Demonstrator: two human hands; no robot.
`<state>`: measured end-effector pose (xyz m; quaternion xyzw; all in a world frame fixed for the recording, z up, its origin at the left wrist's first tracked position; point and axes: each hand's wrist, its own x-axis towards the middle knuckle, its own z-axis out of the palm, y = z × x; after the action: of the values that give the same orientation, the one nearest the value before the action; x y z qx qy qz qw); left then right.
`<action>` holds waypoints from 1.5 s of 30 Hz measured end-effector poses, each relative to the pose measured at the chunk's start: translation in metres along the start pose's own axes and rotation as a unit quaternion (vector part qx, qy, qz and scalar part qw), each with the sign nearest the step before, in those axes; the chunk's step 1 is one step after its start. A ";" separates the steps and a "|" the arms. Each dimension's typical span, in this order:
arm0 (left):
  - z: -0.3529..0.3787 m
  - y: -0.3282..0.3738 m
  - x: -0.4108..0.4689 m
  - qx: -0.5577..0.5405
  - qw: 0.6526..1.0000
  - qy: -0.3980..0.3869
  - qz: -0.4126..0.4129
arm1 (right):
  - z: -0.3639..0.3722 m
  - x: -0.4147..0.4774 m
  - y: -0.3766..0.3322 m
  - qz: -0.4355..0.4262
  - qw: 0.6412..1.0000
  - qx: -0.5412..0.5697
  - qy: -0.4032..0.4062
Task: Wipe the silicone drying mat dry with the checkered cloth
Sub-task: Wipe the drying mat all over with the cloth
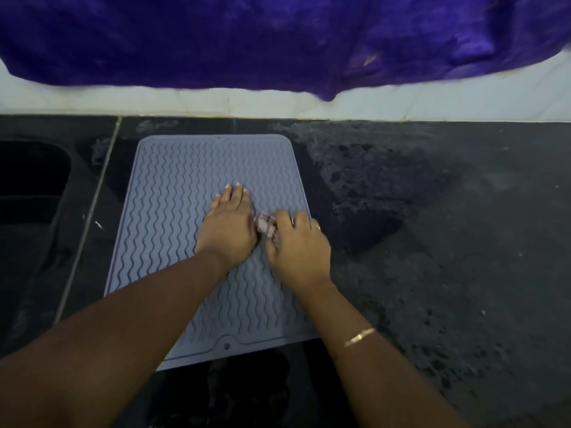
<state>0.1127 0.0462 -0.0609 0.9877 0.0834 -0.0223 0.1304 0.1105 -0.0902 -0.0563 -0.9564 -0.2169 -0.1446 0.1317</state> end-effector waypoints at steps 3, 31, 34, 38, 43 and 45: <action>0.000 0.000 0.000 -0.006 1.000 0.005 -0.002 | 0.001 -0.006 -0.007 0.031 0.999 -0.013 -0.016; -0.003 -0.001 0.002 -0.013 0.999 0.030 0.014 | 0.013 0.144 -0.028 0.092 0.987 0.056 -0.120; -0.002 0.001 -0.002 -0.010 0.999 0.028 0.014 | 0.036 0.143 -0.014 0.053 0.982 -0.089 -0.157; -0.002 -0.001 0.002 -0.019 0.999 0.037 0.012 | 0.050 0.173 -0.007 0.073 0.976 -0.119 -0.166; -0.001 -0.001 0.002 -0.016 0.999 0.040 0.009 | 0.046 0.203 -0.004 0.145 0.956 -0.121 -0.225; 0.000 -0.002 0.002 -0.016 0.999 0.038 0.011 | 0.040 0.192 -0.006 0.153 0.954 -0.115 -0.231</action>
<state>0.1141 0.0486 -0.0619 0.9865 0.0778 0.0179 0.1429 0.2830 -0.0002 -0.0282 -0.9940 -0.0748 0.0786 -0.0121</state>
